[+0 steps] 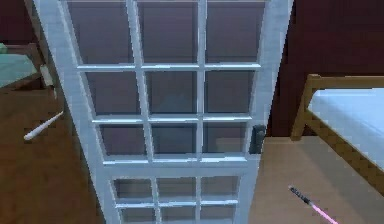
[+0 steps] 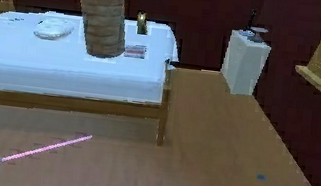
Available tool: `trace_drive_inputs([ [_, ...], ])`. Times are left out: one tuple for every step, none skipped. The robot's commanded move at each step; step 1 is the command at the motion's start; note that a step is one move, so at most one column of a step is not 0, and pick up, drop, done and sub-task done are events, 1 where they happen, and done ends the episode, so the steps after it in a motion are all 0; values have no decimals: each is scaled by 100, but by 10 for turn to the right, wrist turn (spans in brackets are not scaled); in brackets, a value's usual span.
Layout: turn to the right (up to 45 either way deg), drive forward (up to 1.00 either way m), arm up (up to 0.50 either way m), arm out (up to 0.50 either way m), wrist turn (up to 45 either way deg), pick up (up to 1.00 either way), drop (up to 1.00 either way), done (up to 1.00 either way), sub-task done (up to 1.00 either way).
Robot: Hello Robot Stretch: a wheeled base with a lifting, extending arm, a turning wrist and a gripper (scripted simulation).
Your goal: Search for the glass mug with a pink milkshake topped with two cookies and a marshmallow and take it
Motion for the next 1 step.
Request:
trace_drive_inputs([
  [0, 15, 0, 0, 0, 0, 0, 0, 0],
])
